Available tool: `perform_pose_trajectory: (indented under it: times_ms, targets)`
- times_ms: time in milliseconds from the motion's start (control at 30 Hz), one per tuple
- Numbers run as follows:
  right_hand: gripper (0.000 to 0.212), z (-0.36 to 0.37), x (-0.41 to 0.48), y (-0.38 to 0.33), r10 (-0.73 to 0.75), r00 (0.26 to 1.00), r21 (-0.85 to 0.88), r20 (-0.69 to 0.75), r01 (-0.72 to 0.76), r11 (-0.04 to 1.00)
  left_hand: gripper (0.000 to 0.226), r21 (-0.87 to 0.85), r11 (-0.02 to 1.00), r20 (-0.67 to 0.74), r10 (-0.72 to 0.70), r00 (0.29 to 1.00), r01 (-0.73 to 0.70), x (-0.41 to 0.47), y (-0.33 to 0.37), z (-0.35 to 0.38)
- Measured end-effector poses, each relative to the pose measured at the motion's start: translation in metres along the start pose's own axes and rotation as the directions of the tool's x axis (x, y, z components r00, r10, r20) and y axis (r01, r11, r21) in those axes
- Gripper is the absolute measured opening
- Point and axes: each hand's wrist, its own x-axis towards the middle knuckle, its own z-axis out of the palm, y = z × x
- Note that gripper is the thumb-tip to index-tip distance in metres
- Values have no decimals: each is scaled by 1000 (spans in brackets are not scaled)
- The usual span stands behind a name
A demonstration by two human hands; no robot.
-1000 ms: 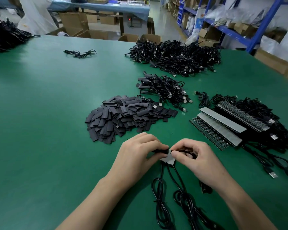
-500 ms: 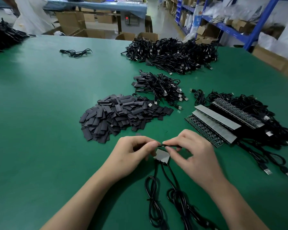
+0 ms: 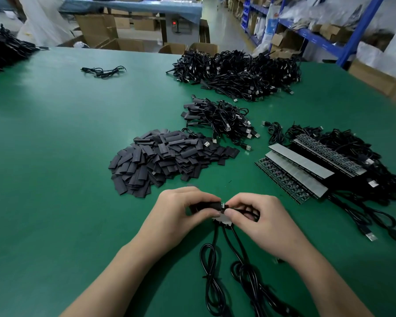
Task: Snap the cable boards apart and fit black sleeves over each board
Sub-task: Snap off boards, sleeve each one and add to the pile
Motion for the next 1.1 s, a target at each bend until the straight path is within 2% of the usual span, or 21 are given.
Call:
perform_pose_trajectory:
  times_ms: [133, 333, 567, 733, 900, 1100]
  targets:
    - [12, -3, 0, -1, 35, 998, 65, 51, -38, 997, 21, 47, 995, -34, 86, 996, -84, -1, 0, 0]
    - [32, -4, 1, -4, 87, 988, 211, 126, -112, 971, 22, 96, 972, -45, 219, 975, -214, -1, -1, 2]
    - [21, -7, 1, -4, 68, 976, 423, 207, -152, 893, 22, 156, 939, -124, 326, 937, -306, -1, -2, 7]
    - [20, -10, 1, -5, 65, 972, 452, 224, -163, 877, 23, 152, 936, -155, 340, 928, -317, -2, -1, 8]
    - [19, -7, 0, -4, 64, 972, 390, 224, -150, 908, 22, 171, 926, -86, 355, 931, -337, -1, -2, 5]
    - [18, -8, 1, -7, 72, 975, 352, 212, -145, 925, 26, 100, 960, -70, 269, 960, -262, -1, 1, 3]
